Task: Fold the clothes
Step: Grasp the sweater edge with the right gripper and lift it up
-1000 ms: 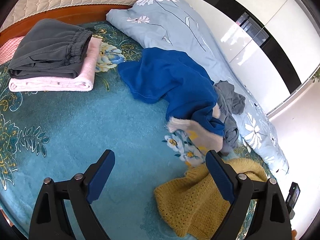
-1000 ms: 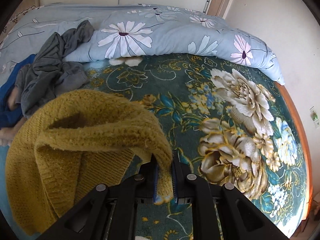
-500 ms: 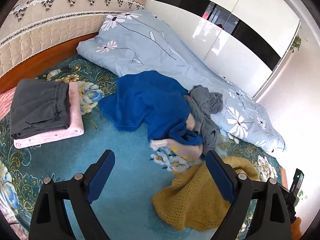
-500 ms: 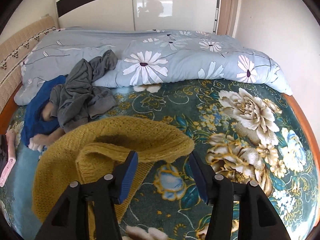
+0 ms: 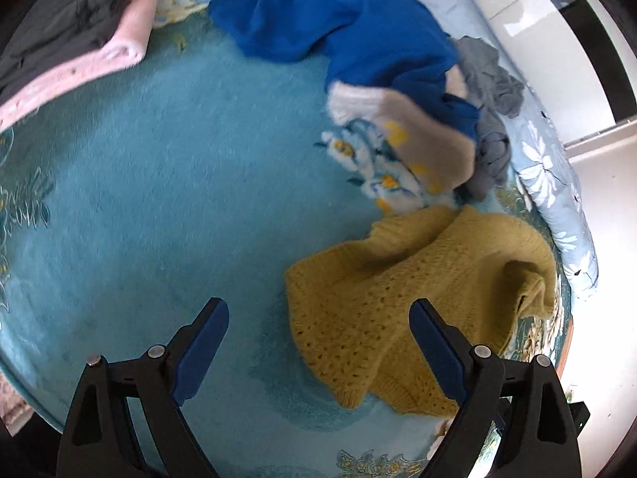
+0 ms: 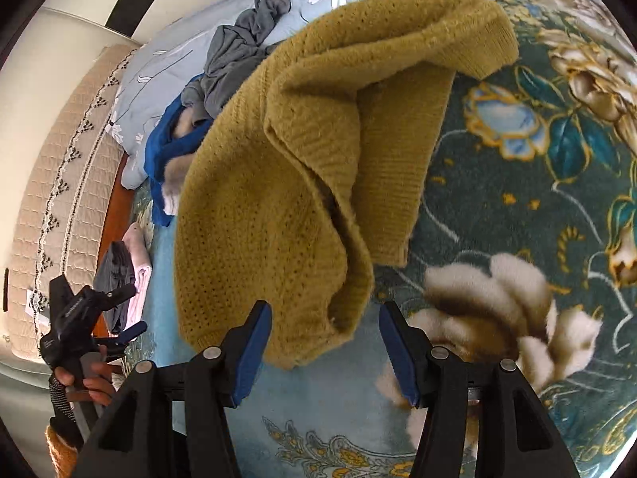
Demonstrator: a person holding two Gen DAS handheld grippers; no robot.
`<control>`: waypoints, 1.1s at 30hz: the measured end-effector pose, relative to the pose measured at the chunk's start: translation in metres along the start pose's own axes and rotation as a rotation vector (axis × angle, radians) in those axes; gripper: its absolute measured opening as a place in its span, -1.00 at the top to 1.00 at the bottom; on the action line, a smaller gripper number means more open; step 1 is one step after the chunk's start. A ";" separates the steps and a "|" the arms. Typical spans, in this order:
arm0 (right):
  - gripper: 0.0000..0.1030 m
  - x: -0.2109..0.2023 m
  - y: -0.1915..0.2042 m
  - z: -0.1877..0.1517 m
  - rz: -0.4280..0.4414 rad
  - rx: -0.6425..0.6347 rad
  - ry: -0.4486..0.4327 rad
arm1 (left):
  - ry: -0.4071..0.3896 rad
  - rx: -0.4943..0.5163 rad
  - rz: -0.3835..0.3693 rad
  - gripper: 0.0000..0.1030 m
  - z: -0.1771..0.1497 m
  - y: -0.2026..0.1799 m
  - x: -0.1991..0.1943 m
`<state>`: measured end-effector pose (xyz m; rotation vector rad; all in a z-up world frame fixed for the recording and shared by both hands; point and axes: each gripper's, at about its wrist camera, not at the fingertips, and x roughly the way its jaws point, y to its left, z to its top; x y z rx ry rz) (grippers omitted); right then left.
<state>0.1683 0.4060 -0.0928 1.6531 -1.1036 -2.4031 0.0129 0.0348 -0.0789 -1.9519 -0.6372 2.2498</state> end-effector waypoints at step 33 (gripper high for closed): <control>0.75 0.004 -0.051 0.023 0.027 0.441 -0.114 | 0.392 -0.201 -0.243 -0.39 -0.042 0.004 0.090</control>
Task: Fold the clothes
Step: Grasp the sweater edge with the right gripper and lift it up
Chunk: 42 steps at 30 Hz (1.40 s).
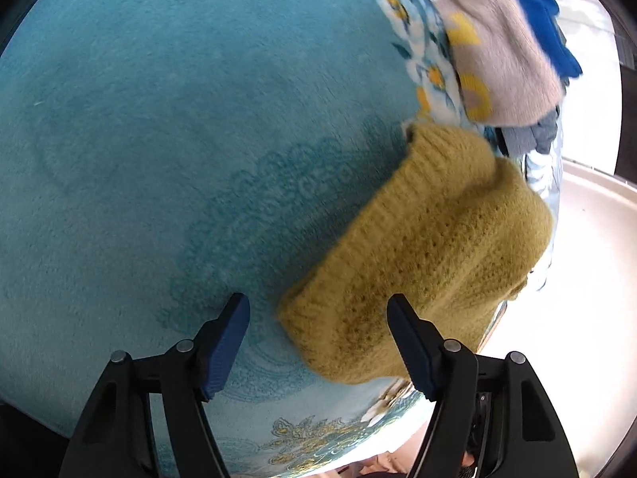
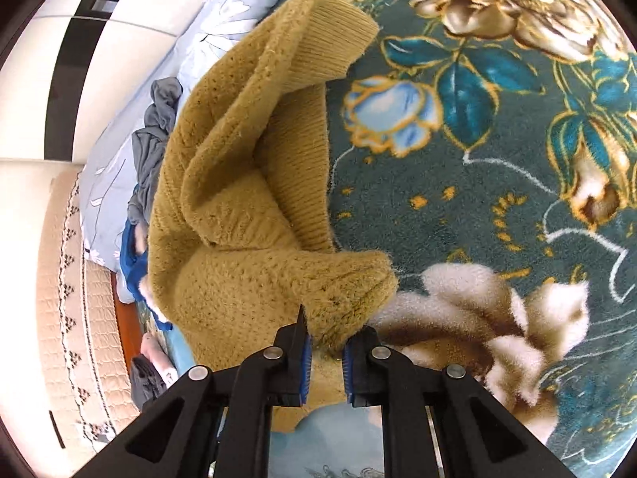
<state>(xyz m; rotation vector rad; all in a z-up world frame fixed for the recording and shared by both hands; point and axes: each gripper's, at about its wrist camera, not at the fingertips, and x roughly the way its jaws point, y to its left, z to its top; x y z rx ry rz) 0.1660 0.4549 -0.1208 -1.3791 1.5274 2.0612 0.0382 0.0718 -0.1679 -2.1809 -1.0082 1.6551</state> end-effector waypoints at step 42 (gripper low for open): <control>0.74 0.028 0.008 -0.013 -0.011 -0.055 0.151 | -0.129 0.123 0.078 0.81 -0.017 -0.054 -0.033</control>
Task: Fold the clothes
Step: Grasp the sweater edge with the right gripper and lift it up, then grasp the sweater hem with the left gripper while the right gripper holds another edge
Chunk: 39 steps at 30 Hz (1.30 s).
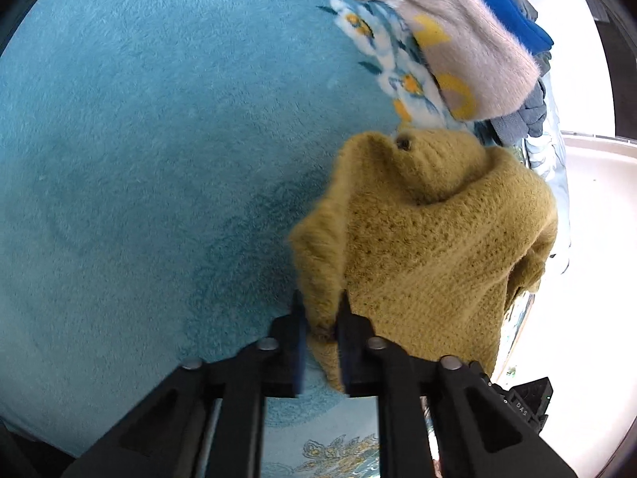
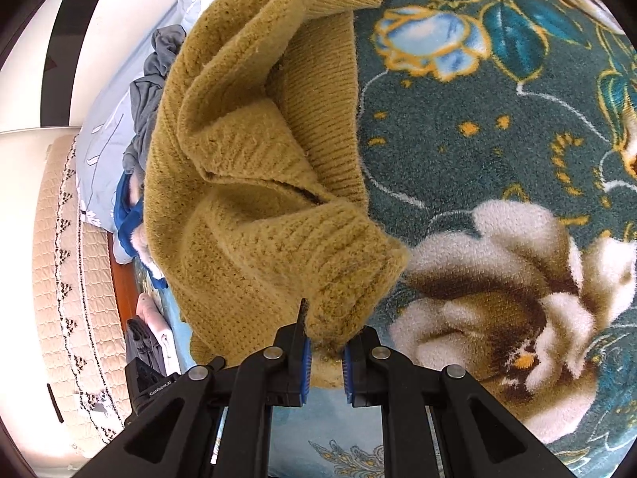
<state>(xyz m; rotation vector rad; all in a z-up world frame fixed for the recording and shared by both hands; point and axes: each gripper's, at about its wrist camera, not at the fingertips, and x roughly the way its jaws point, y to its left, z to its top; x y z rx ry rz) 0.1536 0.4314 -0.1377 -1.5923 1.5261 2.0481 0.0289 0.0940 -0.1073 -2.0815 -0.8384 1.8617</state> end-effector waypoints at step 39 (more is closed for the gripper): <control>0.81 -0.363 0.308 -0.055 0.809 -0.722 -0.533 | -0.980 0.564 -0.320 0.85 -0.124 -0.139 -0.428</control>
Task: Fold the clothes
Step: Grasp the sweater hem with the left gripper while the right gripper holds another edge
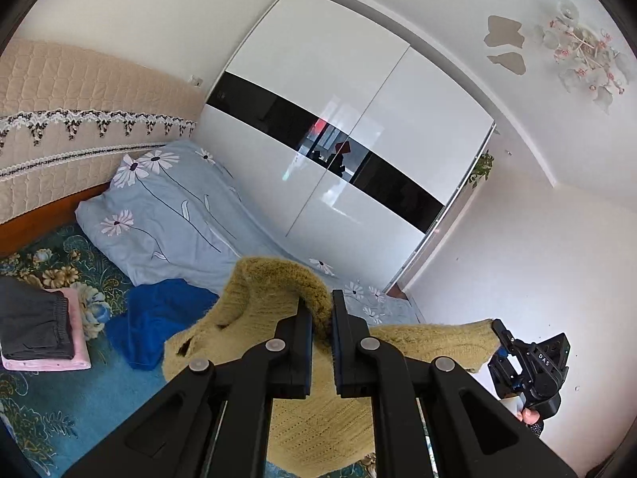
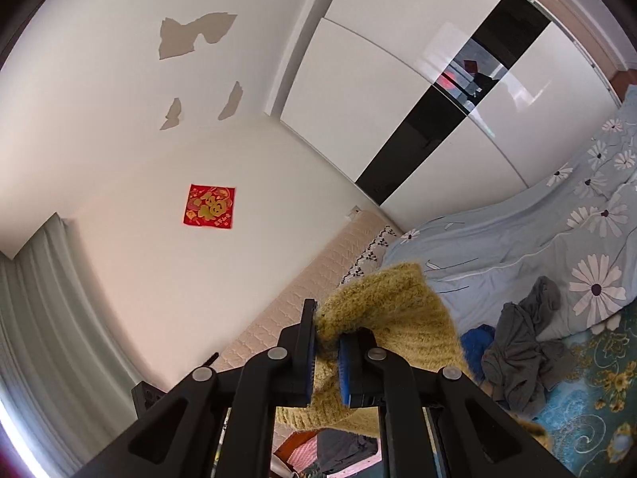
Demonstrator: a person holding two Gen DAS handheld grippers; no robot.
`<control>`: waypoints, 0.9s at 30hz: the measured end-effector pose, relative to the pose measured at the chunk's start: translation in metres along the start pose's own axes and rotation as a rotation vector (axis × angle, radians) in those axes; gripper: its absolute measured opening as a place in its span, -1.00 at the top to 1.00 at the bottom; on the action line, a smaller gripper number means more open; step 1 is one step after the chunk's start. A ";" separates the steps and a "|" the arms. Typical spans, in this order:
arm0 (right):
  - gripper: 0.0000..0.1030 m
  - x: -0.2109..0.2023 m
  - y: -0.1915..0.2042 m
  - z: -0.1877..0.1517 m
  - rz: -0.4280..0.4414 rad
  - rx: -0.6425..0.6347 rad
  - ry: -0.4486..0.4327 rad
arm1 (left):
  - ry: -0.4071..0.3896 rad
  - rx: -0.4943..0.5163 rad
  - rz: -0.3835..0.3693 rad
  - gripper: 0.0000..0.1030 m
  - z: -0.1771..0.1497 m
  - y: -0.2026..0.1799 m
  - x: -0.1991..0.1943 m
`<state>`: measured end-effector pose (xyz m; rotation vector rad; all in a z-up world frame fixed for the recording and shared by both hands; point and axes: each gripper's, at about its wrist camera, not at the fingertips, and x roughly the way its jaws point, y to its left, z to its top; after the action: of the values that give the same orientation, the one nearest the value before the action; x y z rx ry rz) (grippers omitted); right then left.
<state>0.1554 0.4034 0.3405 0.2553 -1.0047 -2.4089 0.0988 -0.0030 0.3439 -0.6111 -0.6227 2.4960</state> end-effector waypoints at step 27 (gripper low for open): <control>0.82 0.112 -0.149 -0.087 -0.358 0.107 0.393 | 0.344 -0.209 0.307 0.84 -0.107 0.126 0.116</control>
<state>0.0340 0.3798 0.1763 0.9787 -0.9657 -2.4695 0.0208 -0.0033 0.1577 -1.2684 -0.7016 2.5247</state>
